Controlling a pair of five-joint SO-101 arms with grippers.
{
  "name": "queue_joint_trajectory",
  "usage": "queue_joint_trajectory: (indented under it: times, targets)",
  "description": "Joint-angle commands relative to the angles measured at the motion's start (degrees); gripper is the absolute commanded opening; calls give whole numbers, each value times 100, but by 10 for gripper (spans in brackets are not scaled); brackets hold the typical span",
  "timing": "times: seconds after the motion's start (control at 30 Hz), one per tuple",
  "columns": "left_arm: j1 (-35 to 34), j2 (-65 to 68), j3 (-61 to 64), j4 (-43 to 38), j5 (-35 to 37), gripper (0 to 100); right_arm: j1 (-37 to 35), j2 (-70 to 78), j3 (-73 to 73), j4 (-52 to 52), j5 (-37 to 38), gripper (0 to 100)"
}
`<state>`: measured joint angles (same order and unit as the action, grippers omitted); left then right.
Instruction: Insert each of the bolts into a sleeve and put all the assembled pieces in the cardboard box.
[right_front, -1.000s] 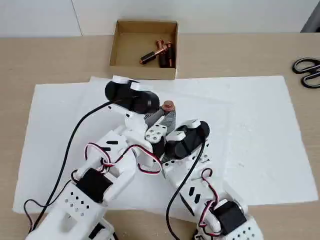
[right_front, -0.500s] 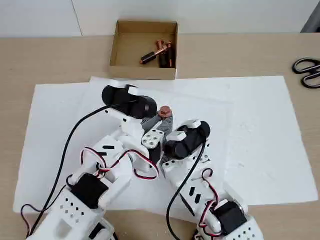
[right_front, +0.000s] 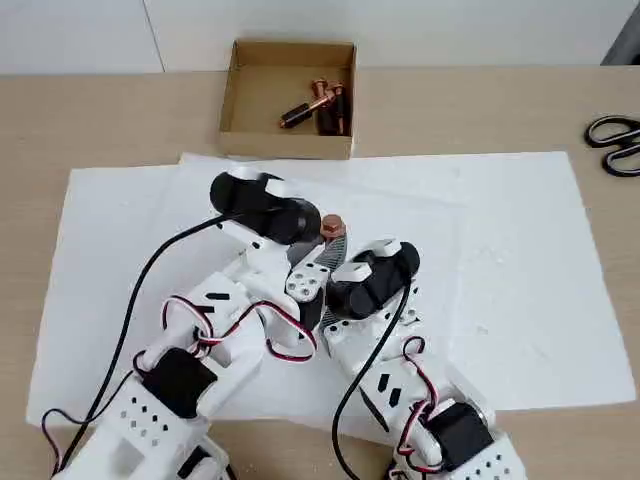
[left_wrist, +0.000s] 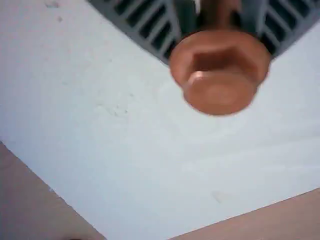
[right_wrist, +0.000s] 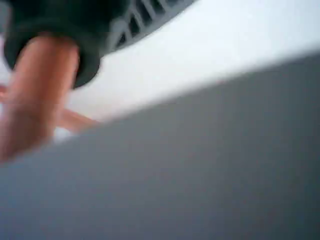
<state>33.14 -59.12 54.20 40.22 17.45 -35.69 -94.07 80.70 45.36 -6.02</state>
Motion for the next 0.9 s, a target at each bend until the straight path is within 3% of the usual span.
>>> queue_joint_trajectory:
  times: [0.0,0.87]
  targets:
    - [-9,-88,66,44,-88,6,31,-75,-62,-136,-53,4]
    - [264,-97,66,651,-255,6,31,-75,-62,-136,-53,4]
